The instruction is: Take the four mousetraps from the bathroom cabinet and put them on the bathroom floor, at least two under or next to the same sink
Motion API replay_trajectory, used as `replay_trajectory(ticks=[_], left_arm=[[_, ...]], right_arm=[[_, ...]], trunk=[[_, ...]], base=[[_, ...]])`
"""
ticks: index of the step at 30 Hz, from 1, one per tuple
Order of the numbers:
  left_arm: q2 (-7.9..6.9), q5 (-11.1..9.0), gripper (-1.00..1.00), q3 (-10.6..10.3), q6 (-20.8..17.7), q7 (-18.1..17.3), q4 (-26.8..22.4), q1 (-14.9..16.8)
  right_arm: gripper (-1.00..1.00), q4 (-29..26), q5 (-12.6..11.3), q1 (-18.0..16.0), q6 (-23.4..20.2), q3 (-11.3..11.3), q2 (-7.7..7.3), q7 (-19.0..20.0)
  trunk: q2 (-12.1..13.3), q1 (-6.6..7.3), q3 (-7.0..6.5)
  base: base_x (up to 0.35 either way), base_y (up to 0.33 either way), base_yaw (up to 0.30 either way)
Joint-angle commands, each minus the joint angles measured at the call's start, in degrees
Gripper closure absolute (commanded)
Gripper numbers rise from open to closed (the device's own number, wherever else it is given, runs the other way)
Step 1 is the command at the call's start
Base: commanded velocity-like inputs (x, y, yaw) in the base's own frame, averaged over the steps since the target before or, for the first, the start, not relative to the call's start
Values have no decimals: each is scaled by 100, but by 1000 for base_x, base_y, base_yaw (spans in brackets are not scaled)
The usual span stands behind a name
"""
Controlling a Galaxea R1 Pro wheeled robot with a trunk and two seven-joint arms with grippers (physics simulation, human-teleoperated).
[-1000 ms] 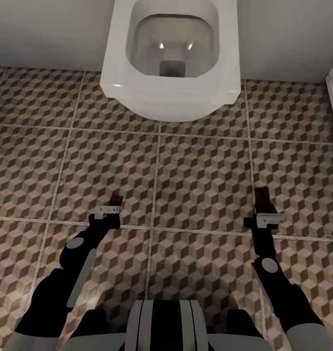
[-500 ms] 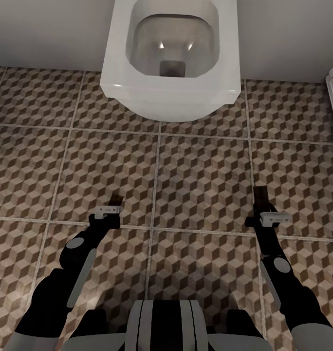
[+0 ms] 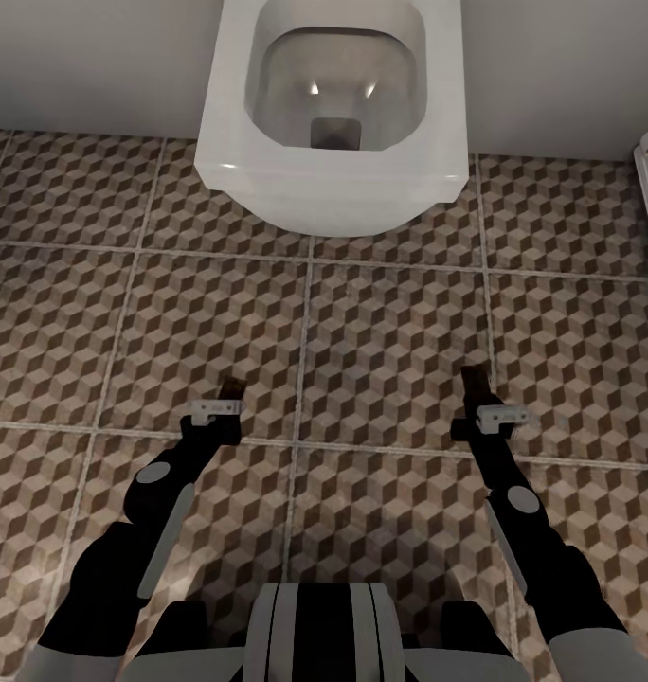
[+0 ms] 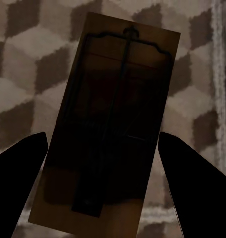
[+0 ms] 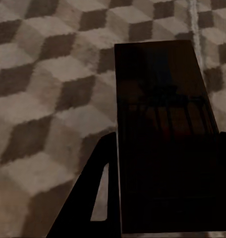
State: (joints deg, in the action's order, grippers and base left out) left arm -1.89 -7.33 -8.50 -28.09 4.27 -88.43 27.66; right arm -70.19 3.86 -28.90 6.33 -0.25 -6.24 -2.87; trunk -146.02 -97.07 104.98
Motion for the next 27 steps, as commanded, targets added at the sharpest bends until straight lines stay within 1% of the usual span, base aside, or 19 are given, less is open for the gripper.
replay_trajectory(ticks=[1, 4, 6, 12, 13, 15, 19, 23, 25, 27], left_arm=[[-2, -58, 100, -15, -24, 43, -10, 2], [3, -58, 100, -44, -22, 40, -13, 2], [-2, -58, 100, -54, -21, 40, -13, 2], [-4, -58, 100, -58, -21, 44, -16, 2], [-4, -58, 100, -60, -21, 45, -17, 2], [-4, -58, 100, -62, -21, 49, -17, 2], [-4, -58, 100, -58, -26, 51, -15, 2], [-4, -58, 100, -56, -31, 55, -9, 2], [-4, -58, 100, -56, -36, 56, -9, 2], [-4, -58, 100, -56, -37, 57, -8, 2]], right_arm=[[100, -36, 31, -1, -67, 15, 49, -21], [100, -153, 28, -1, -238, 28, 179, -14], [100, -252, 20, -1, -334, 31, 238, -10], [100, -372, -3, -1, -612, 39, 328, 3], [100, -379, -4, -1, -625, 43, 347, 4], [100, -396, -4, -1, -656, 60, 437, 5], [100, -405, -1, -1, -671, 87, 521, 6], [100, -407, 0, -1, -675, 291, 547, 1], [100, -407, 0, -1, -670, 414, 551, 2], [100, -407, 0, -1, -648, 475, 557, 4]], trunk=[[-1, 1, 2], [-1, 1, 2], [-1, 1, 2], [-1, 1, 2], [-1, 1, 2], [-1, 1, 2], [-1, 1, 2], [-1, 1, 2], [-1, 1, 2], [-1, 1, 2]], base=[[0, 0, 0], [0, 0, 0], [0, 0, 0], [0, 0, 0], [0, 0, 0], [0, 0, 0], [0, 0, 0], [28, 0, 0], [172, 0, 0], [265, 0, 0]])
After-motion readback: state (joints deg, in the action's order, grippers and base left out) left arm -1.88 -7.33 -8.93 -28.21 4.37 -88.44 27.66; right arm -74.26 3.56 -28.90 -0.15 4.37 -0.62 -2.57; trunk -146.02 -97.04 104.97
